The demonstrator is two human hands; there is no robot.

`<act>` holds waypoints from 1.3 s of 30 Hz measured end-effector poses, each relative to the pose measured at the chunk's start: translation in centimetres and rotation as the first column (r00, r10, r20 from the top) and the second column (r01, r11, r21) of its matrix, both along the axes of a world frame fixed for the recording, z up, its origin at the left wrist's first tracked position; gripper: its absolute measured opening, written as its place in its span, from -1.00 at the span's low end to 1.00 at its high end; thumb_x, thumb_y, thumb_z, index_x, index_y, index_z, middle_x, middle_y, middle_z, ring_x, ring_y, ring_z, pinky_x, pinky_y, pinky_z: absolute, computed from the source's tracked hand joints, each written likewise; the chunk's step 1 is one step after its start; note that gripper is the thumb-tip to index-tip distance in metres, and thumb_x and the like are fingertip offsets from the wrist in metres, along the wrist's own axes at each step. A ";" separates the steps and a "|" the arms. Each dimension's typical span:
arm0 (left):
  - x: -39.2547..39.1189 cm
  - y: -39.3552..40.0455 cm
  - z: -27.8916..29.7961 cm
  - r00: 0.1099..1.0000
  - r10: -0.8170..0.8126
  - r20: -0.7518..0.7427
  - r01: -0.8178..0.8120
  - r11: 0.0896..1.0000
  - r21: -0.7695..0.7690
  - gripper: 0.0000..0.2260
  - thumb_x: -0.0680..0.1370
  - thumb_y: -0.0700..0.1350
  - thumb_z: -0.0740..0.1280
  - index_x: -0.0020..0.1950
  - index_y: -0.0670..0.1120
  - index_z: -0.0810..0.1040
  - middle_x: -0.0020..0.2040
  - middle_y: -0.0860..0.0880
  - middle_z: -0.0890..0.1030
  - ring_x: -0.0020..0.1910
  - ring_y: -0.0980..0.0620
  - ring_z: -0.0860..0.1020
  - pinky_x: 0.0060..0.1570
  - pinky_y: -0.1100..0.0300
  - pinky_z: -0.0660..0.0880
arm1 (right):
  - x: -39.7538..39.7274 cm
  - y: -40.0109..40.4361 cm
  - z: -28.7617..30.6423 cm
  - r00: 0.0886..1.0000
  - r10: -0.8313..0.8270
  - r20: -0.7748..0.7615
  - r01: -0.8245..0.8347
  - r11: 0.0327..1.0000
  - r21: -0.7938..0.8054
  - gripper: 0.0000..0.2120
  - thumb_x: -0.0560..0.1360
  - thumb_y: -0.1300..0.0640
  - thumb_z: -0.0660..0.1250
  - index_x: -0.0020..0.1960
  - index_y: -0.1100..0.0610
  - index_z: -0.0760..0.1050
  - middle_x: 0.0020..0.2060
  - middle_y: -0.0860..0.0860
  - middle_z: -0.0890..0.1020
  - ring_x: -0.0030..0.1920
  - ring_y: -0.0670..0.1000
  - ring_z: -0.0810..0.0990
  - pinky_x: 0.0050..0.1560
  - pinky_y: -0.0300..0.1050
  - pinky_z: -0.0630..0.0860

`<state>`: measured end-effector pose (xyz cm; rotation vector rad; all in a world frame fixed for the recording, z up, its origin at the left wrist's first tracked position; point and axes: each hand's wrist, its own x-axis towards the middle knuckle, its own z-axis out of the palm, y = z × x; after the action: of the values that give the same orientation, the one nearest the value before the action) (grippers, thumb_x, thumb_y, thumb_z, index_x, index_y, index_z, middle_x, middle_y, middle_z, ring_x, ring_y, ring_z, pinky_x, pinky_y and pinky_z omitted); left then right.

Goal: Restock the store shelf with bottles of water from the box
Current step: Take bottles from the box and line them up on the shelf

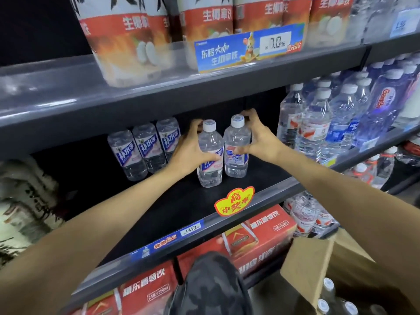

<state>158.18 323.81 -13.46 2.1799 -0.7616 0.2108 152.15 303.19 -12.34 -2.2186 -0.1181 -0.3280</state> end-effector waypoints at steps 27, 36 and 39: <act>9.8 -1.9 1.8 0.931 0.222 0.290 -0.337 0.827 0.451 -0.12 0.26 0.16 0.58 0.42 -0.11 0.24 0.36 -0.15 0.46 0.29 -0.17 0.48 0.12 0.04 0.46 | 11.4 -0.6 -3.2 0.992 -0.100 0.074 0.095 0.993 0.069 -0.44 0.42 0.22 0.47 0.36 0.06 0.37 0.16 0.07 0.62 0.16 0.12 0.61 0.16 0.11 0.56; 11.6 -1.7 2.5 0.934 0.215 0.285 -0.339 0.784 0.520 -0.25 0.29 0.15 0.56 0.36 -0.07 0.34 0.35 -0.10 0.49 0.28 -0.13 0.48 -0.14 0.26 0.17 | 13.9 0.0 -3.5 0.994 -0.069 0.079 0.059 0.991 0.122 -0.56 0.43 0.21 0.44 0.26 0.05 0.38 0.10 0.05 0.65 0.12 0.08 0.63 0.15 0.10 0.56; 12.0 -1.4 2.5 0.939 0.209 0.272 -0.329 0.774 0.541 -0.28 0.31 0.15 0.55 0.35 -0.06 0.35 0.34 -0.10 0.49 0.26 -0.12 0.48 -0.20 0.25 0.15 | 14.3 0.2 -3.6 0.994 -0.052 0.096 0.039 0.991 0.131 -0.59 0.43 0.19 0.43 0.23 0.03 0.39 0.09 0.03 0.65 0.11 0.07 0.63 0.15 0.10 0.56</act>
<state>170.18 322.45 -11.00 2.8974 -0.6713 0.3878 166.47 303.39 -15.95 -2.0796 -0.0968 -0.4587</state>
